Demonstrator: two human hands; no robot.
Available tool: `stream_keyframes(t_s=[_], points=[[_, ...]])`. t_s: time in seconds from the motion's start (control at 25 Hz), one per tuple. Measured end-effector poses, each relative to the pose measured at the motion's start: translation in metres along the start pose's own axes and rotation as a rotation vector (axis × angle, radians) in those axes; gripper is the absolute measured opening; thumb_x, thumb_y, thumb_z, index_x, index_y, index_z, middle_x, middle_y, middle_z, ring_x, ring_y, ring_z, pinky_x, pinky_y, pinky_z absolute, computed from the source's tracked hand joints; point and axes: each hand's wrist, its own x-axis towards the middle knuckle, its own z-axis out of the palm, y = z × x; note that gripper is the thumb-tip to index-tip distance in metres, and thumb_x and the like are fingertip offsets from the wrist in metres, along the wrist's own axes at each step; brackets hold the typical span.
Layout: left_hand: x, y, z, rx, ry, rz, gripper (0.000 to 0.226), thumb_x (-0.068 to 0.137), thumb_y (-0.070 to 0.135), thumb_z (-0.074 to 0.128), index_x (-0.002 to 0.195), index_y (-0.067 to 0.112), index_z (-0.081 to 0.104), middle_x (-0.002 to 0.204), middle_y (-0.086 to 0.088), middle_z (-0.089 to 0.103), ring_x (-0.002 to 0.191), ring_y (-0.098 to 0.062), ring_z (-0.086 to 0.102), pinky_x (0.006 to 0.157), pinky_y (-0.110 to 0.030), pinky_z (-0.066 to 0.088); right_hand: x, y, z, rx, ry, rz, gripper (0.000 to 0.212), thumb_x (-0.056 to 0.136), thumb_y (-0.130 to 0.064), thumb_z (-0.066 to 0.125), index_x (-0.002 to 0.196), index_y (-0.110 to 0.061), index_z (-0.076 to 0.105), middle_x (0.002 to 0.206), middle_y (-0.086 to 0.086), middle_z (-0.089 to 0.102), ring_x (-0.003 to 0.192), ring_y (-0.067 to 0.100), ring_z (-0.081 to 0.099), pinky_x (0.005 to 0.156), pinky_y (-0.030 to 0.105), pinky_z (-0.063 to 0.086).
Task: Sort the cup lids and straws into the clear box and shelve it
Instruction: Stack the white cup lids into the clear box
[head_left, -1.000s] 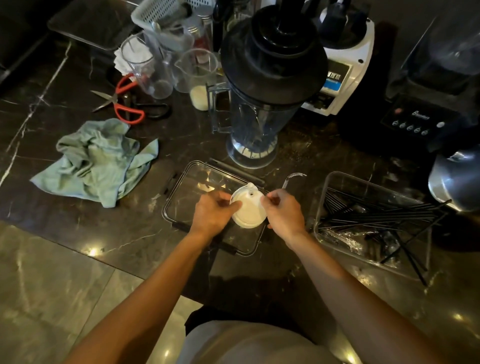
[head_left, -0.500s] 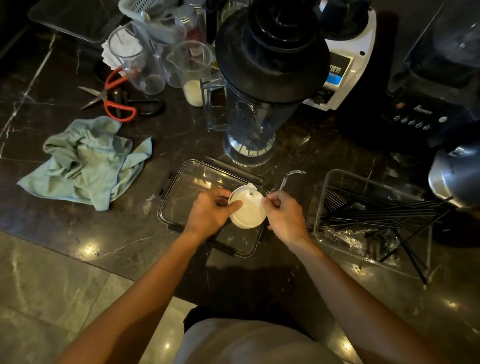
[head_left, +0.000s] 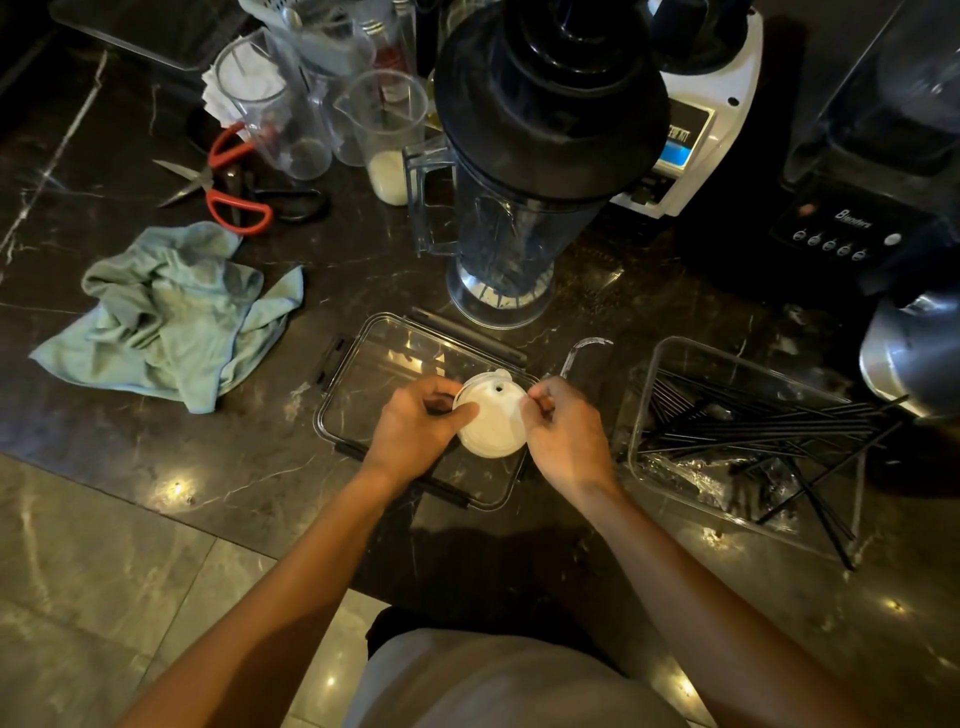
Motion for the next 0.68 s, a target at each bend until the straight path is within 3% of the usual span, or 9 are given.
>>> stream_keyframes(t_s=[0.2, 0.44, 0.52, 0.6, 0.68], points=[[-0.0014, -0.0016, -0.001, 0.071, -0.019, 0.012, 0.032, 0.087, 0.029, 0.08, 0.115, 0.018, 0.072, 0.106, 0.004, 0.075, 0.099, -0.009, 0.071, 0.089, -0.037, 0.06, -0.0027, 0.0021, 0.0013, -0.001, 0.005, 0.005, 0.01, 0.102, -0.026, 0.059, 0.109, -0.02, 0.064, 0.106, -0.005, 0.065, 0.092, 0.006, 0.062, 0.058, 0.011, 0.041], [-0.0001, -0.0035, -0.0026, 0.087, -0.028, -0.002, 0.036, 0.087, 0.028, 0.08, 0.119, 0.016, 0.07, 0.109, 0.001, 0.075, 0.102, -0.011, 0.07, 0.09, -0.035, 0.059, -0.0039, 0.0038, 0.0046, -0.039, -0.018, -0.021, 0.013, 0.103, -0.029, 0.058, 0.114, -0.022, 0.061, 0.11, -0.005, 0.062, 0.098, 0.01, 0.063, 0.063, 0.014, 0.043], [0.0007, -0.0016, -0.0033, 0.118, -0.047, 0.009, 0.035, 0.088, 0.028, 0.079, 0.12, 0.017, 0.069, 0.109, 0.001, 0.075, 0.102, -0.011, 0.07, 0.09, -0.036, 0.06, -0.0013, 0.0055, 0.0061, -0.002, -0.031, -0.012, 0.006, 0.103, -0.027, 0.059, 0.109, -0.025, 0.06, 0.105, -0.006, 0.062, 0.097, 0.013, 0.064, 0.065, 0.02, 0.051], [0.0028, 0.0015, -0.0029, 0.118, -0.05, 0.006, 0.032, 0.088, 0.026, 0.079, 0.118, 0.019, 0.069, 0.109, 0.002, 0.075, 0.101, -0.01, 0.069, 0.091, -0.039, 0.06, 0.0008, 0.0044, 0.0053, 0.092, -0.045, 0.039, 0.003, 0.103, -0.025, 0.06, 0.104, -0.027, 0.059, 0.102, -0.007, 0.063, 0.095, 0.015, 0.066, 0.073, 0.036, 0.061], [0.0041, 0.0023, -0.0013, 0.096, -0.042, -0.006, 0.031, 0.089, 0.027, 0.078, 0.118, 0.019, 0.07, 0.109, 0.002, 0.075, 0.102, -0.011, 0.07, 0.093, -0.042, 0.059, 0.0012, 0.002, 0.0034, 0.086, -0.036, 0.045, 0.005, 0.103, -0.022, 0.058, 0.103, -0.027, 0.06, 0.102, -0.006, 0.064, 0.095, 0.012, 0.064, 0.074, 0.035, 0.06]])
